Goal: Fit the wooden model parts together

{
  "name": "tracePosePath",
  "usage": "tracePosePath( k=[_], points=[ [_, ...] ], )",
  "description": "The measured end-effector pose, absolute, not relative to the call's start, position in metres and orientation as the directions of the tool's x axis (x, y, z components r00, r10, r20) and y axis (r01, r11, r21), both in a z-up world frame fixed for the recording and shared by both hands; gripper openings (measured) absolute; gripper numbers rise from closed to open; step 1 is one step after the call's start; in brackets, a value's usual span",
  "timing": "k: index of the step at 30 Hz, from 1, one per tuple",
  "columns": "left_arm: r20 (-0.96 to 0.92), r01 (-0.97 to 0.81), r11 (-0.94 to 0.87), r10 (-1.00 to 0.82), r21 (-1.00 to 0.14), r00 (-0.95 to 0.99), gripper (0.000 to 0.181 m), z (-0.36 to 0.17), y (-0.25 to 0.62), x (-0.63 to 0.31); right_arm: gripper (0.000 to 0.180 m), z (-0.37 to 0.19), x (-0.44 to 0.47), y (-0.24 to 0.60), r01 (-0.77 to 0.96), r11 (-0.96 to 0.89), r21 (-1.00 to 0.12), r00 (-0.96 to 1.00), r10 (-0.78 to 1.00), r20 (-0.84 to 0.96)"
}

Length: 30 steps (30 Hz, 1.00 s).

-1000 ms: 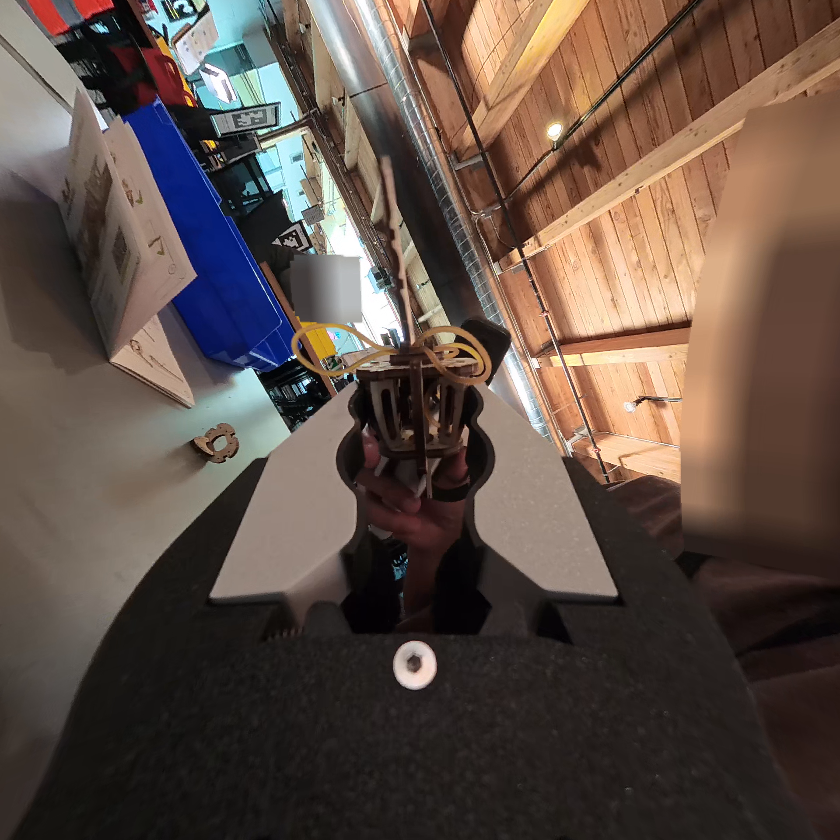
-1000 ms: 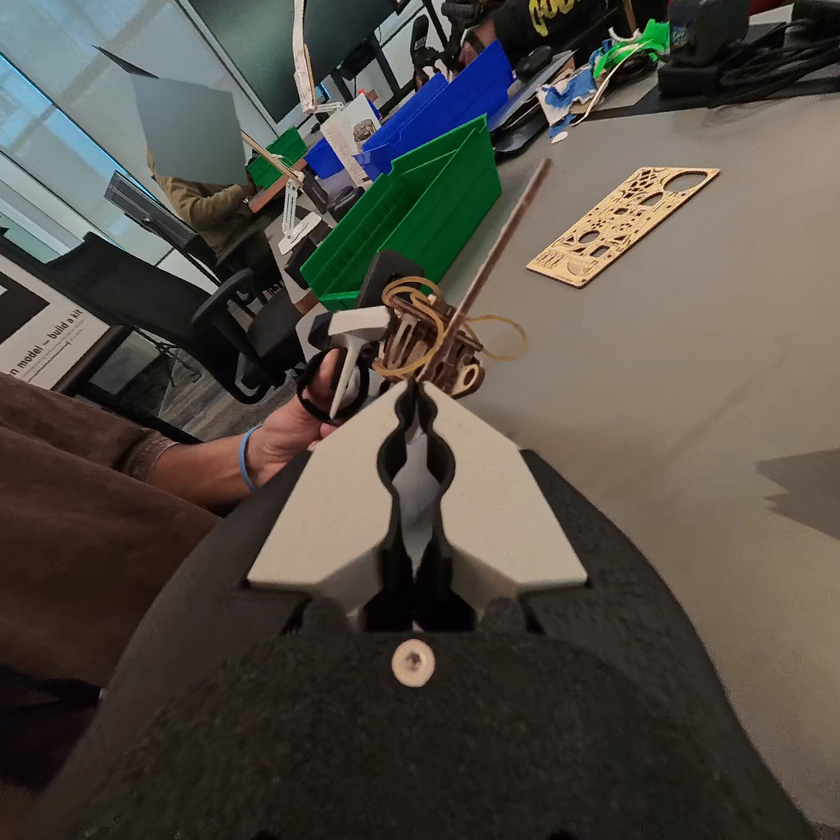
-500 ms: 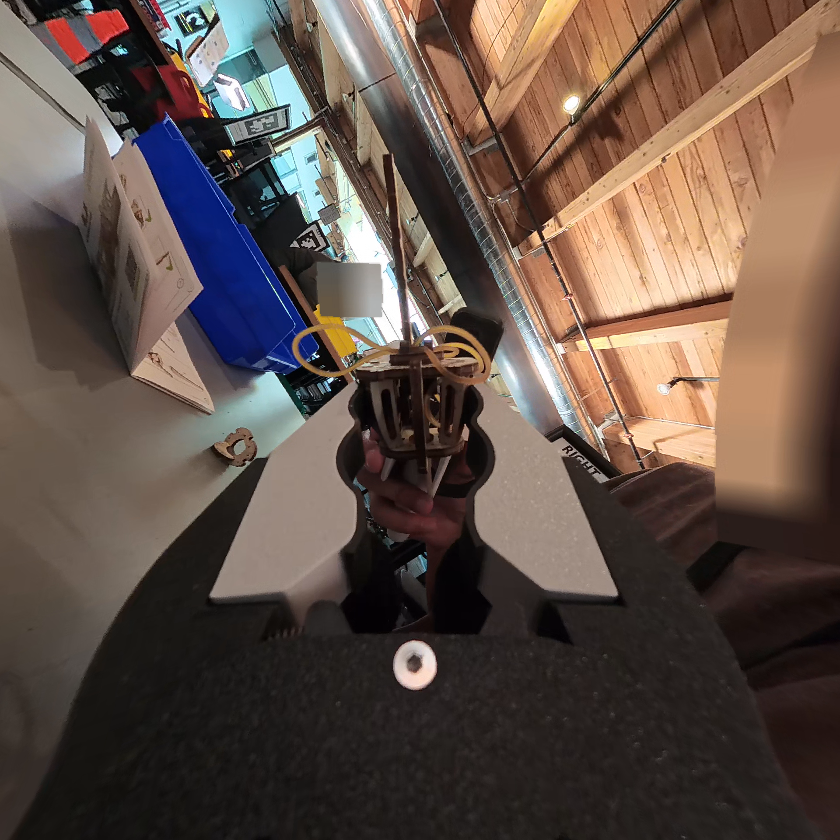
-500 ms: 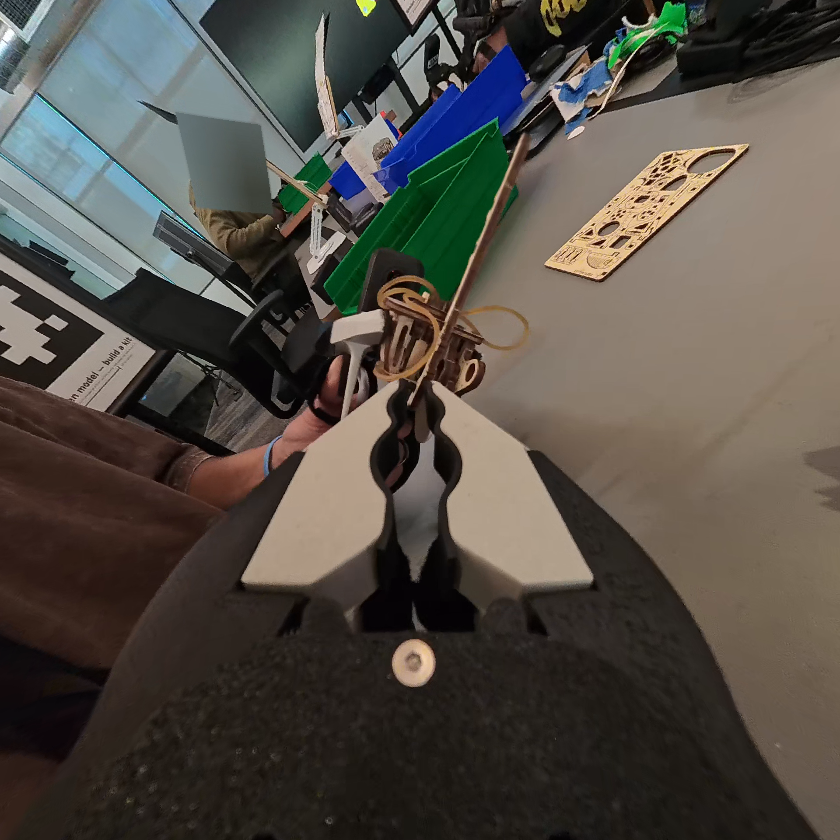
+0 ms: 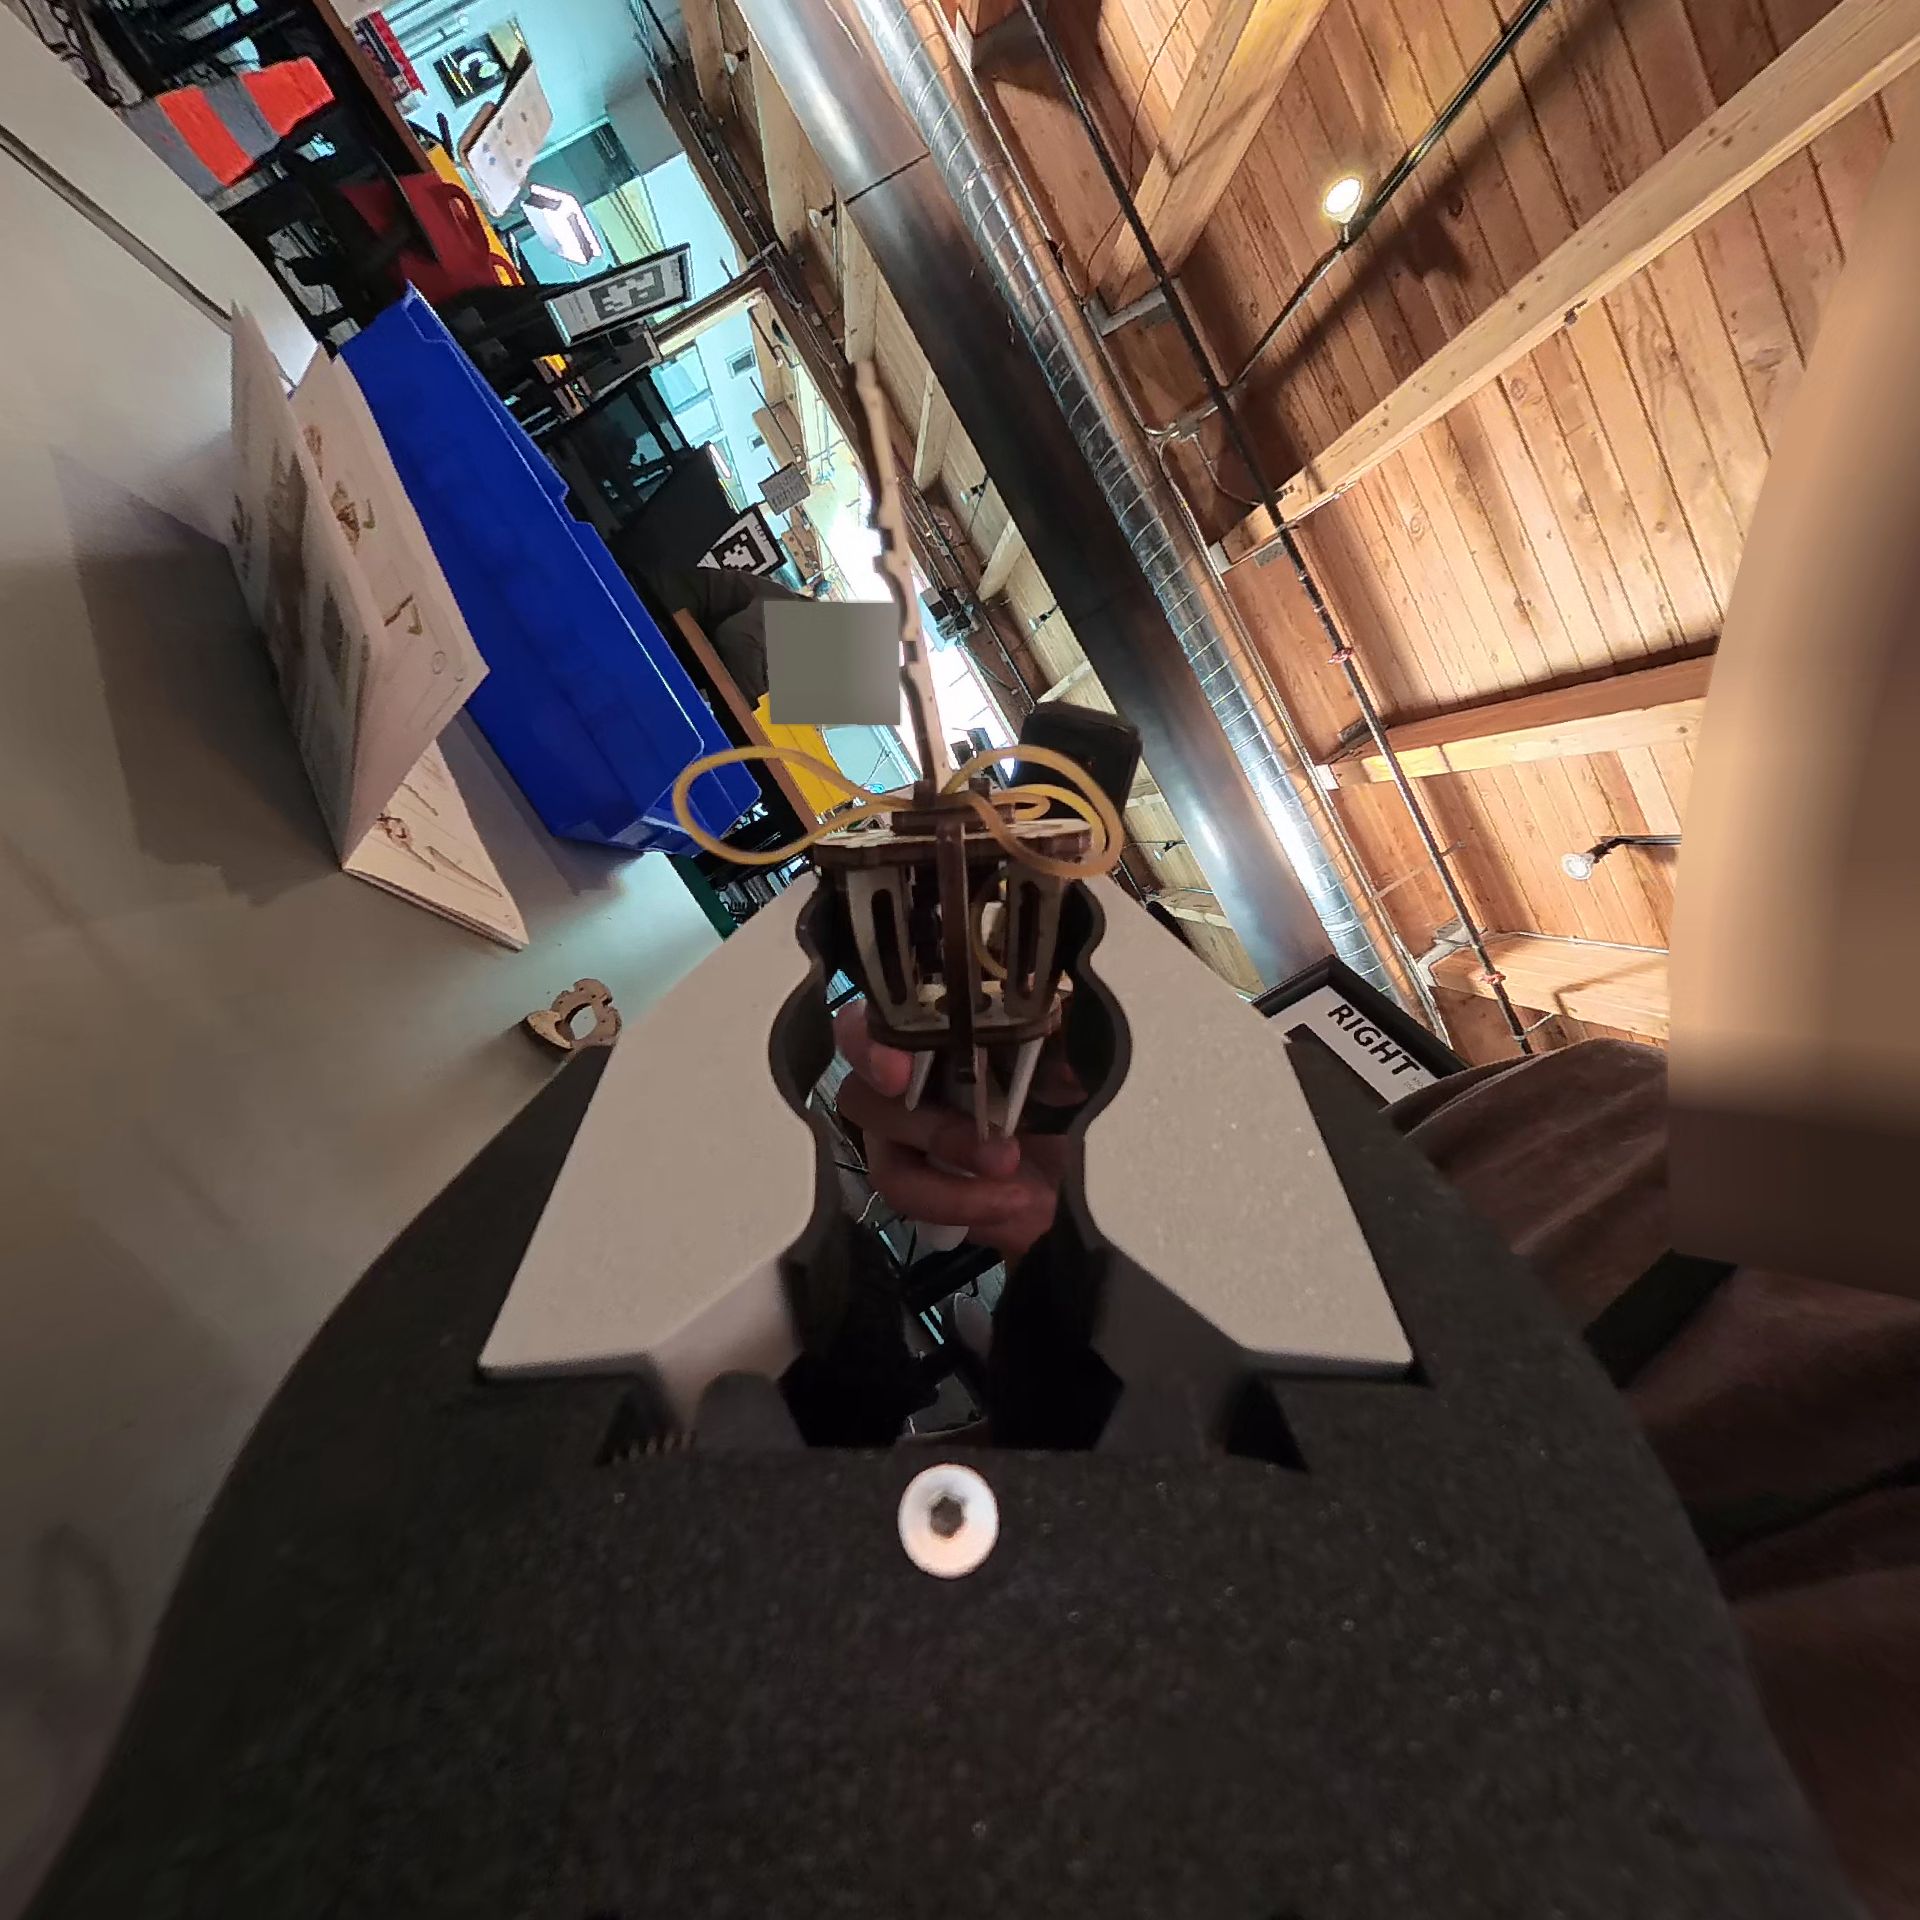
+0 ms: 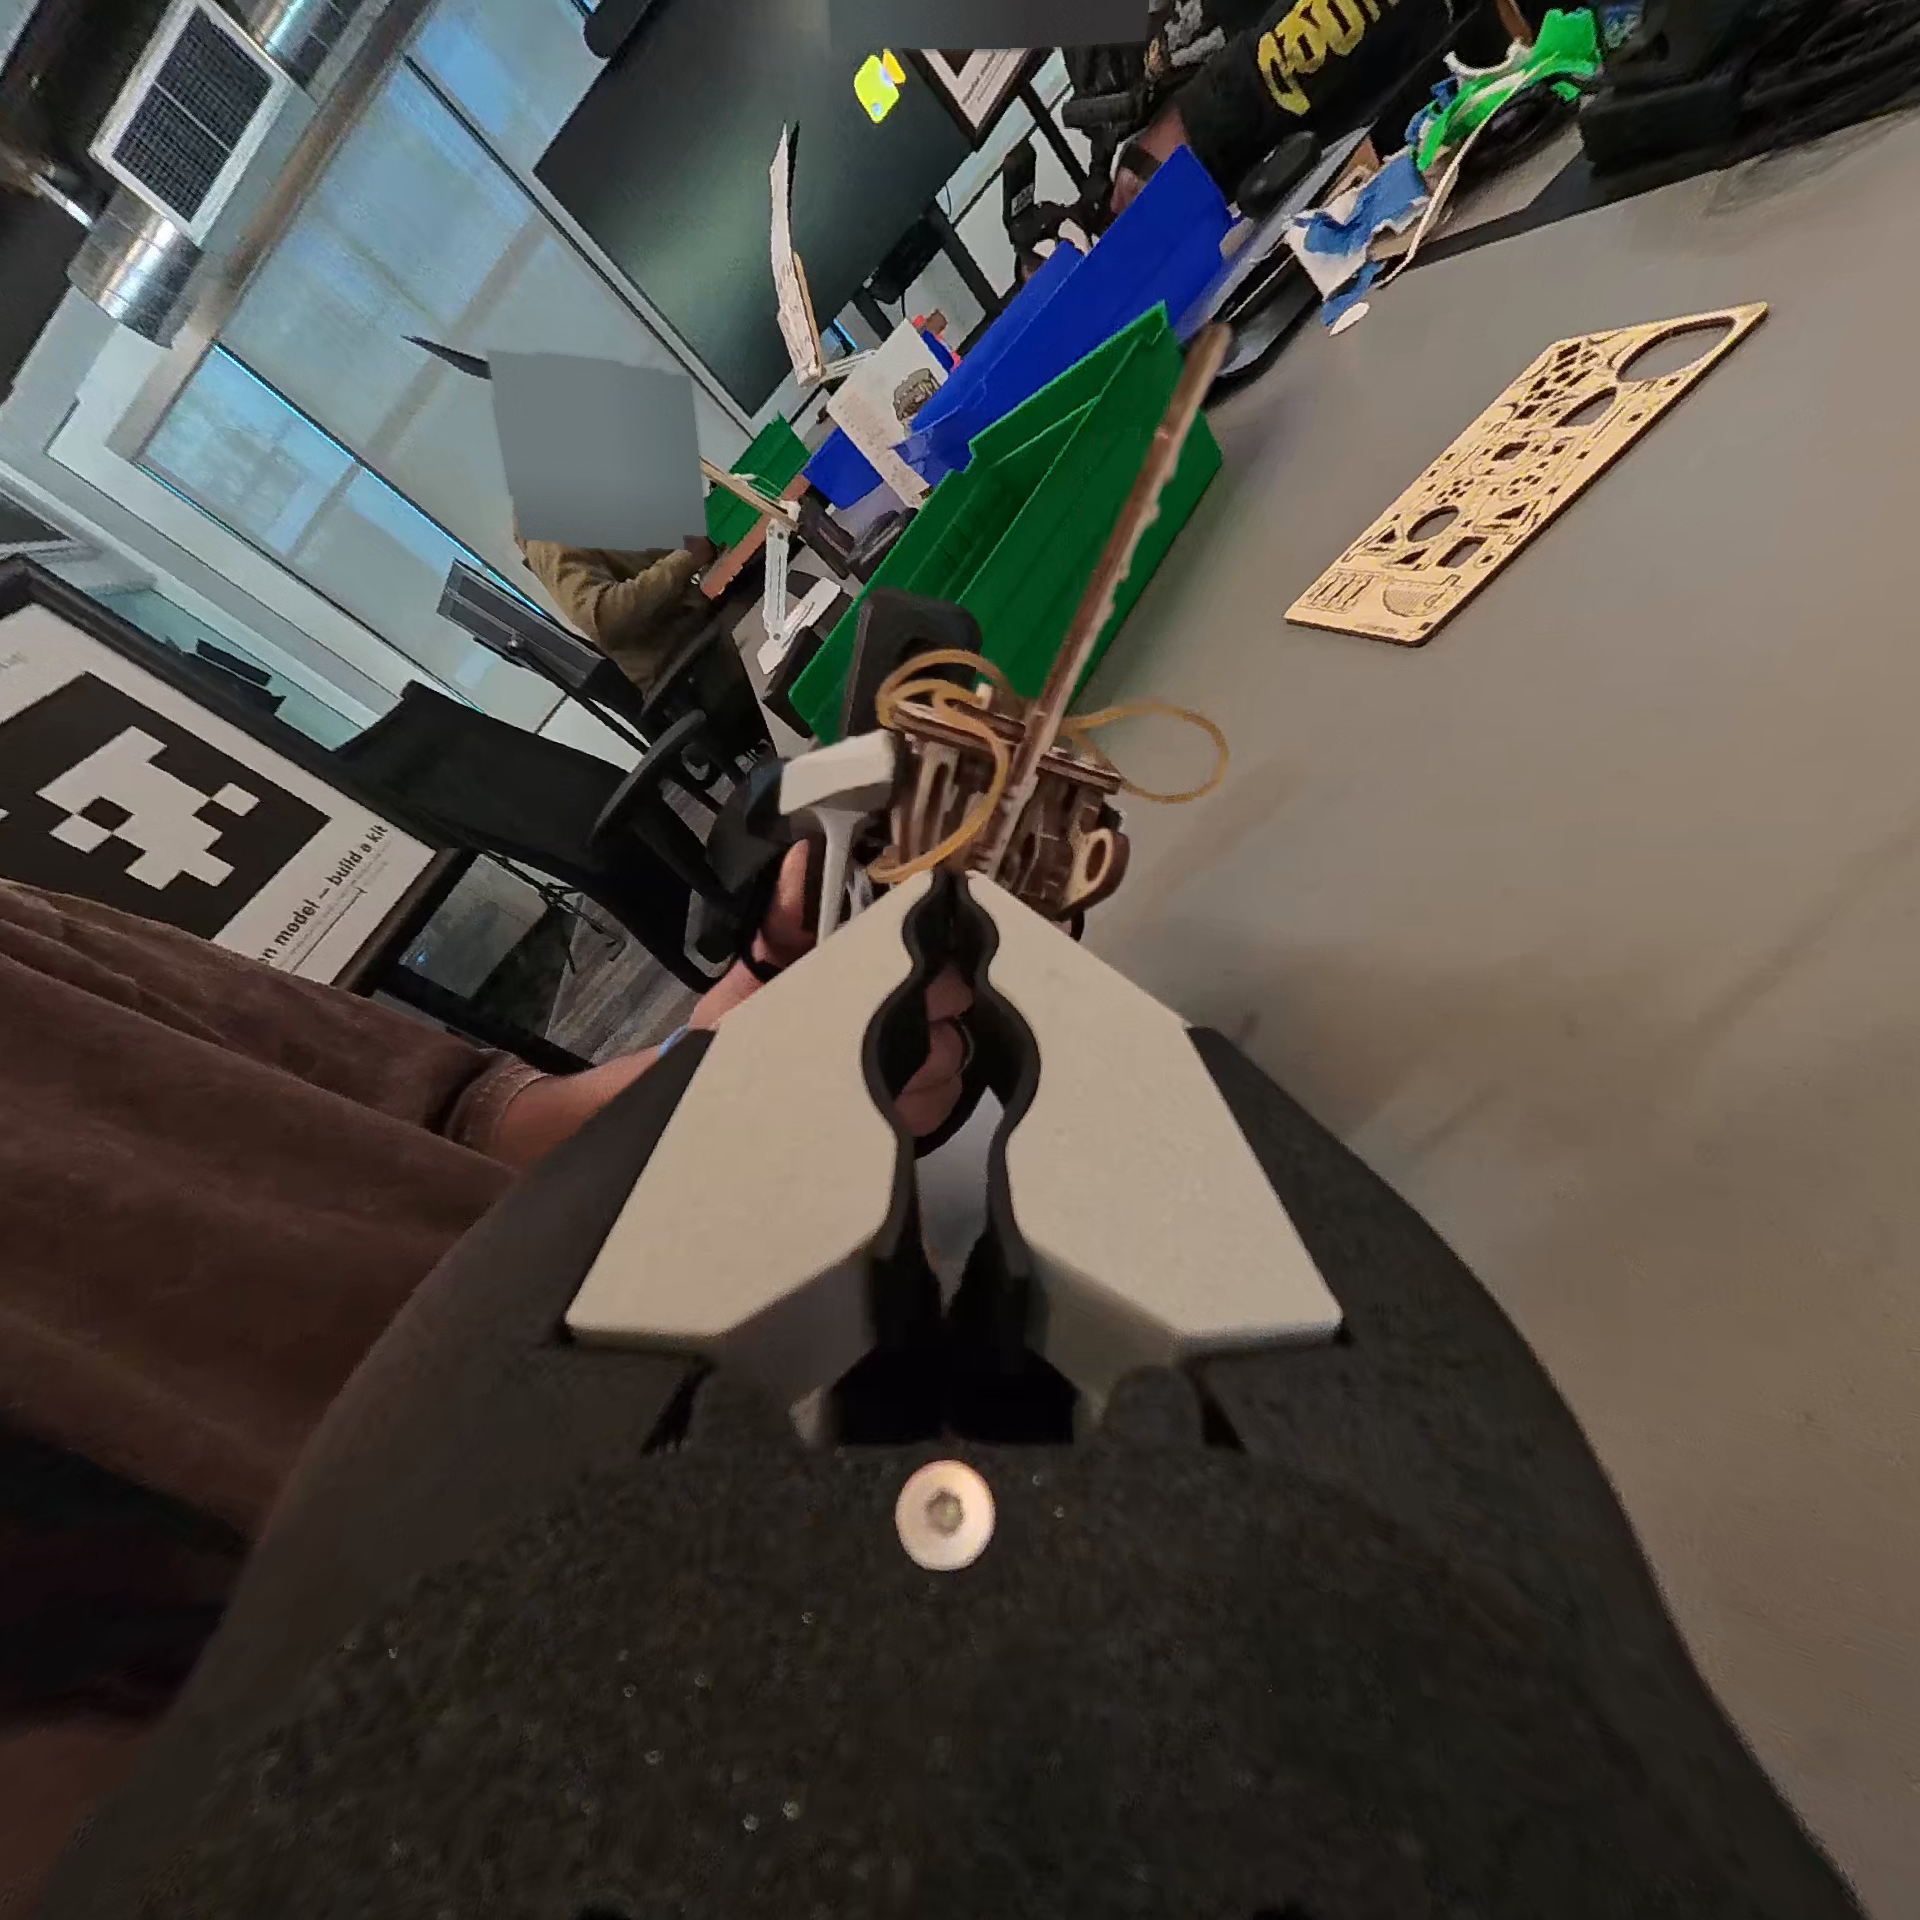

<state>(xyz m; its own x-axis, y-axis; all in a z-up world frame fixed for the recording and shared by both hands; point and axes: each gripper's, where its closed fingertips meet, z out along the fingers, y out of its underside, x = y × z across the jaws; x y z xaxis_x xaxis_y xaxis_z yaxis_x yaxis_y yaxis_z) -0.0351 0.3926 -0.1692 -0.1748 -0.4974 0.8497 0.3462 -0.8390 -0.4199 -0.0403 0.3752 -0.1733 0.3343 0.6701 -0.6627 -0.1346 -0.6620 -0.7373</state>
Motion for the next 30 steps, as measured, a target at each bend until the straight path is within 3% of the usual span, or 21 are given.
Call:
tracePosePath(
  k=[15, 30],
  points=[
    [0.841, 0.340, -0.831, -0.515, -0.441, -0.167, 0.039, -0.1667, 0.3909, -0.0340, 0.003, -0.1789, -0.0385, 0.3772, -0.105, -0.650, -0.752, 0.364, 0.679, -0.638],
    [0.838, 0.372, -0.817, -0.523, -0.441, -0.156, 0.039, -0.1656, 0.3927, -0.0360, 0.003, -0.1769, -0.0395, 0.3792, -0.252, -0.755, -0.605, 0.230, 0.561, -0.795]
  ],
)
